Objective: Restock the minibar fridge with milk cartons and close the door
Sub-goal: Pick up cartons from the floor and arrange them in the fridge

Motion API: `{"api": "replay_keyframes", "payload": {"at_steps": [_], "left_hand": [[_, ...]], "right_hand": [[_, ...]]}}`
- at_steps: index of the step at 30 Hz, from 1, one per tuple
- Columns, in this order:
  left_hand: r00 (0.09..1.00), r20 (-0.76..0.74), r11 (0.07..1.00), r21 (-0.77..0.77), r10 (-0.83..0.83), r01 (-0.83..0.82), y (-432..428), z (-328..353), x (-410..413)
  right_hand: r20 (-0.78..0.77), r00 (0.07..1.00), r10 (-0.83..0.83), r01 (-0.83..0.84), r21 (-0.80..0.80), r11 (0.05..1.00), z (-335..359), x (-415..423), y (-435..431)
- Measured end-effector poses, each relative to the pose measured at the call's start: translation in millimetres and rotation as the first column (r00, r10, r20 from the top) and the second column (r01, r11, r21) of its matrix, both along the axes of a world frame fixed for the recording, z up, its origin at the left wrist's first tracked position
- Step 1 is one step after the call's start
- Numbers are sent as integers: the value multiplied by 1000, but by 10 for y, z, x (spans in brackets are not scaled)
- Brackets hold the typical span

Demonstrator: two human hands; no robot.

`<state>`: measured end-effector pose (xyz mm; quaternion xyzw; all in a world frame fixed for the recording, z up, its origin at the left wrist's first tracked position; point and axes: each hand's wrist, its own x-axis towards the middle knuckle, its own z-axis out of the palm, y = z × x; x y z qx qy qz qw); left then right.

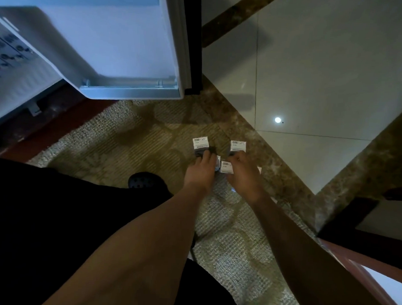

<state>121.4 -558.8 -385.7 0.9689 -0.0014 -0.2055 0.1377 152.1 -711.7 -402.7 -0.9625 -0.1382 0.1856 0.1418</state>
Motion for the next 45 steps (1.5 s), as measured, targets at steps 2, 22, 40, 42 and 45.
{"api": "replay_keyframes", "payload": {"at_steps": [2, 22, 40, 42, 45], "left_hand": [[1000, 4, 1000, 22, -3, 3, -16, -7, 31], [971, 110, 968, 156, -214, 195, 89, 652, 172], [831, 451, 946, 153, -324, 286, 1007, 2648, 359], [841, 452, 955, 144, -296, 258, 1144, 2843, 297], [835, 489, 967, 148, -253, 206, 1376, 3113, 203]], "right_hand": [[50, 999, 8, -7, -23, 1000, -4, -5, 14], [-115, 986, -119, 147, 275, 950, 651, 59, -95], [267, 963, -25, -124, 524, 843, 2435, 221, 399], [300, 954, -1, -163, 521, 838, 2592, 234, 530], [332, 943, 33, -211, 516, 830, 2856, 251, 771]]}}
